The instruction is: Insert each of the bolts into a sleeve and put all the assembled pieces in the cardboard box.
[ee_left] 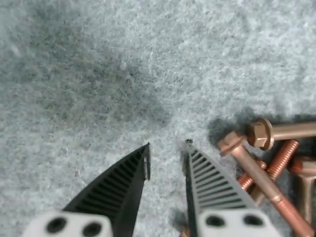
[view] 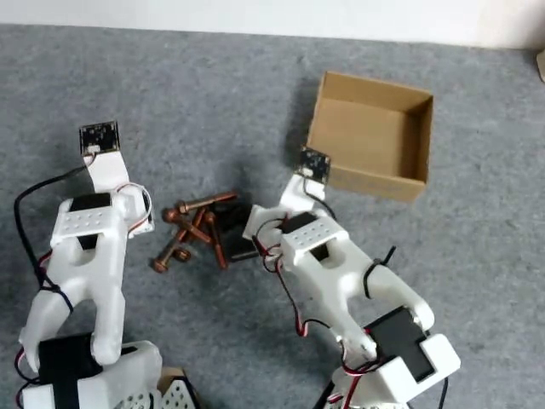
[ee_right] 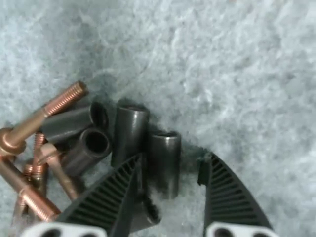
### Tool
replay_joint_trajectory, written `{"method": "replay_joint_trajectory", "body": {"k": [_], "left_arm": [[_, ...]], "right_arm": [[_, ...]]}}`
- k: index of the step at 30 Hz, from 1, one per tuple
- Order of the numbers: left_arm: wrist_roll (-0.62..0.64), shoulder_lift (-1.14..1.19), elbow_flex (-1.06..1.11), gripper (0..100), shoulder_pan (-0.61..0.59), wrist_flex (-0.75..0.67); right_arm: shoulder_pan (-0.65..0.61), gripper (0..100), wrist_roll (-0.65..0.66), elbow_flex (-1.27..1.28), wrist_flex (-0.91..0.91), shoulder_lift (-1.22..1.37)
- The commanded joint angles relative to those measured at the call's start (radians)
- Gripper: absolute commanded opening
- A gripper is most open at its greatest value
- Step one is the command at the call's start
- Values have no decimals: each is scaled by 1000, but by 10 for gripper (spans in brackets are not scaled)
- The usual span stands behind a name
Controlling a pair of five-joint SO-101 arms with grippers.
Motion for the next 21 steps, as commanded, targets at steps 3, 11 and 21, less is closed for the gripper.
{"method": "replay_joint_trajectory", "body": {"k": [3,11,21], "left_arm": [[5,-4,-16,123,-10,-5],[5,-4,-16,123,-10,-3],[5,-4,-16,123,-10,-2]], "right_arm": [[-15,166,-3,10,58,35],[12,166,44,-39,157,42],[-16,169,226,-79,297,42]]}}
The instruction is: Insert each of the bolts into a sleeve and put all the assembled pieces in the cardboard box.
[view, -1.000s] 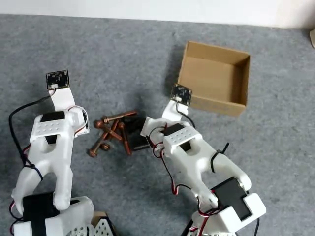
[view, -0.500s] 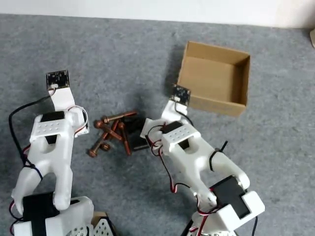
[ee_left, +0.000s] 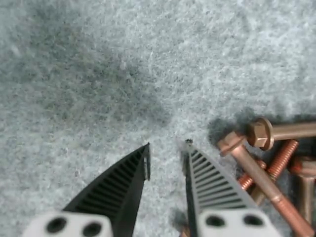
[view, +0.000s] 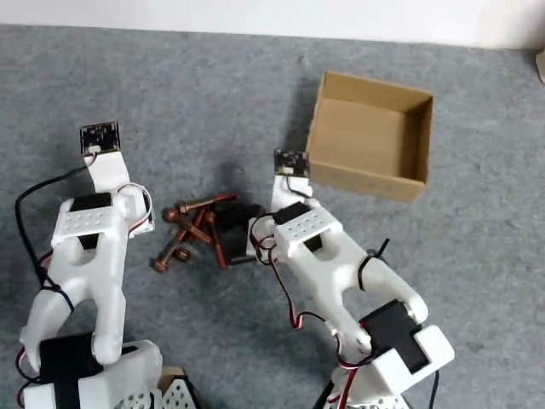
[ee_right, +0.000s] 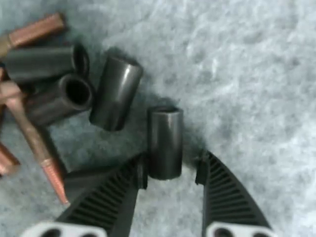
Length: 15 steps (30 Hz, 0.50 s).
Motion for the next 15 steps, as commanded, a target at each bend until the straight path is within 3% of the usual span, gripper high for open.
{"method": "replay_joint_trajectory", "body": {"k": [1,4,9,15], "left_arm": [[5,-4,-16,123,-10,-2],[5,-4,-16,123,-10,-2],[5,-4,-16,123,-10,-2],[5,-4,-16,123,-10,-2]], "right_arm": [[-7,169,-25,5,42,12],[-7,169,3,4,45,12],[-7,169,221,1,41,12],[35,169,241,-24,-18,27]]}}
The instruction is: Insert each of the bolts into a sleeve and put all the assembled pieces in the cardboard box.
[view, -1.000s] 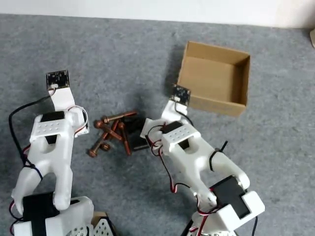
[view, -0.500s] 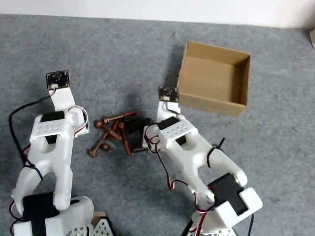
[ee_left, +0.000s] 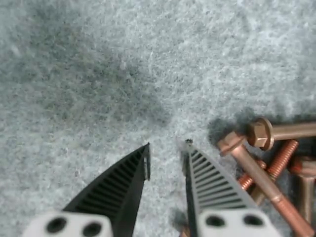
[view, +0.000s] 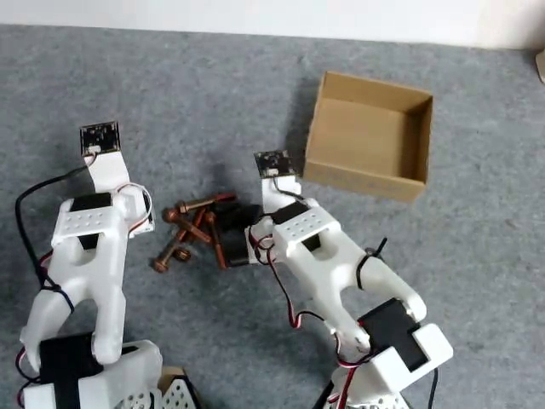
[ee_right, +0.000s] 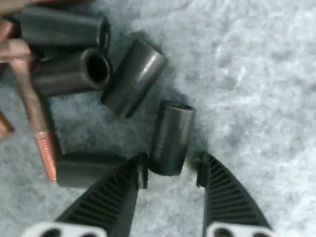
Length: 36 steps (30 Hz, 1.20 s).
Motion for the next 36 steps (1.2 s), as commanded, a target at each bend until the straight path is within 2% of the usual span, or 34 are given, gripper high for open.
{"method": "replay_joint_trajectory", "body": {"k": [1,4,10,15,17,19,21,24,28,36], "left_arm": [[5,-4,-16,123,-10,-2],[5,-4,-16,123,-10,-2],[5,-4,-16,123,-8,-2],[5,-4,-16,123,-8,-2],[5,-4,-16,123,-8,-2],[5,-4,-16,123,-8,-2],[5,-4,-16,123,-8,-2],[5,-4,-16,123,-8,-2],[3,-4,-16,123,-7,-6],[6,-4,-24,123,10,-8]], "right_arm": [[58,169,18,-15,-25,36],[82,169,21,-101,-18,120],[81,169,95,-335,163,297],[81,166,89,-432,205,338],[84,163,44,-432,217,340],[88,111,-9,-432,222,341],[104,0,-37,-432,222,341],[102,0,-35,-430,222,340],[101,4,-38,-432,252,297],[105,4,-35,-326,288,-67]]}}
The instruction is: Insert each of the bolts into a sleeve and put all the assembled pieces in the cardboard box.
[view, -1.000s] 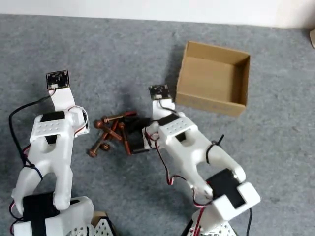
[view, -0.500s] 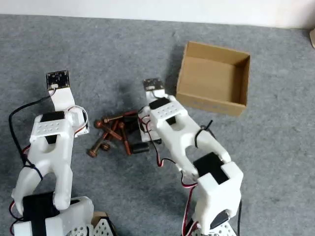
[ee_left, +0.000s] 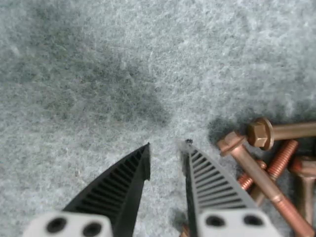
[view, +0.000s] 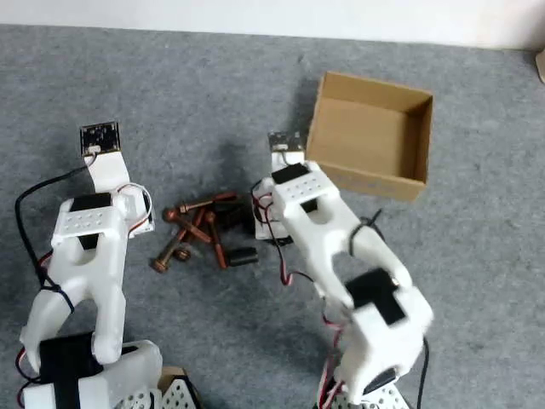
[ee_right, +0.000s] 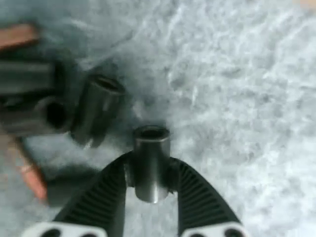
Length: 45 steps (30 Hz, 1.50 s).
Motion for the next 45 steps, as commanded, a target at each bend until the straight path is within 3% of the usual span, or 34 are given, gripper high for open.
{"method": "replay_joint_trajectory", "body": {"k": [1,5,8,10,13,16,19,21,24,29,38,45], "left_arm": [[6,-8,-24,123,16,-6],[-23,-2,-27,123,54,-2],[-241,-2,-38,124,111,5],[-259,-1,-73,124,125,41],[-112,-1,-216,143,97,169],[77,-1,-354,229,108,341],[339,-1,-390,296,170,419],[450,-1,-375,298,219,440],[508,-1,-329,298,292,434],[710,1,-225,298,286,358],[806,140,-275,298,243,350],[825,418,-544,298,240,572]], "right_arm": [[13,4,-6,65,10,-200],[58,4,-6,203,13,-363],[114,4,-5,329,7,-493],[145,4,-5,406,-21,-558],[174,4,0,521,-119,-610],[176,4,84,602,-217,-615],[176,4,104,642,-243,-615],[176,4,106,644,-246,-615],[176,4,106,644,-249,-615],[176,4,110,651,-294,-615],[176,4,107,653,-297,-613],[176,4,107,653,-297,-613]]}}
